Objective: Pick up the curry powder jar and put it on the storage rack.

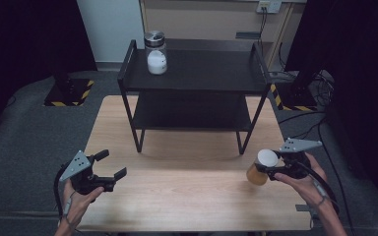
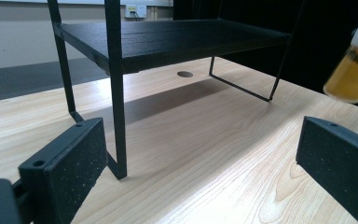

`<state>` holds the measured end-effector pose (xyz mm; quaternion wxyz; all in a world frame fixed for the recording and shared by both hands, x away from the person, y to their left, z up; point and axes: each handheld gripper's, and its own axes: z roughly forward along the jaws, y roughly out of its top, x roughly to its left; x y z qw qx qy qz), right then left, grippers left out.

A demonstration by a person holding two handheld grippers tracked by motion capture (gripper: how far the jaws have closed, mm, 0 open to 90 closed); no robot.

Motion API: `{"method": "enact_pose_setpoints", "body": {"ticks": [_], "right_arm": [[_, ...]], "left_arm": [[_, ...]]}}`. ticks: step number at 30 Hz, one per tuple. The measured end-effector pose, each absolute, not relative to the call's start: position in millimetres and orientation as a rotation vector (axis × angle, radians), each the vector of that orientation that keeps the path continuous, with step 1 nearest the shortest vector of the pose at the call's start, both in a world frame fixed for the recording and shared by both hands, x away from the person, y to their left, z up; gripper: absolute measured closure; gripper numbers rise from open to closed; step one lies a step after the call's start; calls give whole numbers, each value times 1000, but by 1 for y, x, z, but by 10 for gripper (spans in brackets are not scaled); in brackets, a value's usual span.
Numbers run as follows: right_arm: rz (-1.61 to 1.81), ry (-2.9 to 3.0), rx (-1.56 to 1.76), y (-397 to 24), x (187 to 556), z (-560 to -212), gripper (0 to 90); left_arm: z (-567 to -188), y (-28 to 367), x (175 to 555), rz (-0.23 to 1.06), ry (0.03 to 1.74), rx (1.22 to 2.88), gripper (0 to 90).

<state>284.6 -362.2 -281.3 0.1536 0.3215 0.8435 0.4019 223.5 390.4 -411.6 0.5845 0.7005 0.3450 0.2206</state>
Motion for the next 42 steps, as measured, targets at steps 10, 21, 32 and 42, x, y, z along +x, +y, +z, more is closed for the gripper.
{"method": "enact_pose_setpoints", "body": {"ticks": [10,21,32,42], "right_arm": [[1209,2521,720,-352,302,-216,341],[1277,2573,543,-332,320,-139,341],[1309,2598,498,-309,346,-76,341],[1302,2593,515,-291,368,-40,341]], "left_arm": [[-412,391,225,510,804,1633,7],[-412,391,225,508,806,1634,7],[-413,393,225,511,810,1629,7],[-413,393,225,503,813,1628,7]]}}
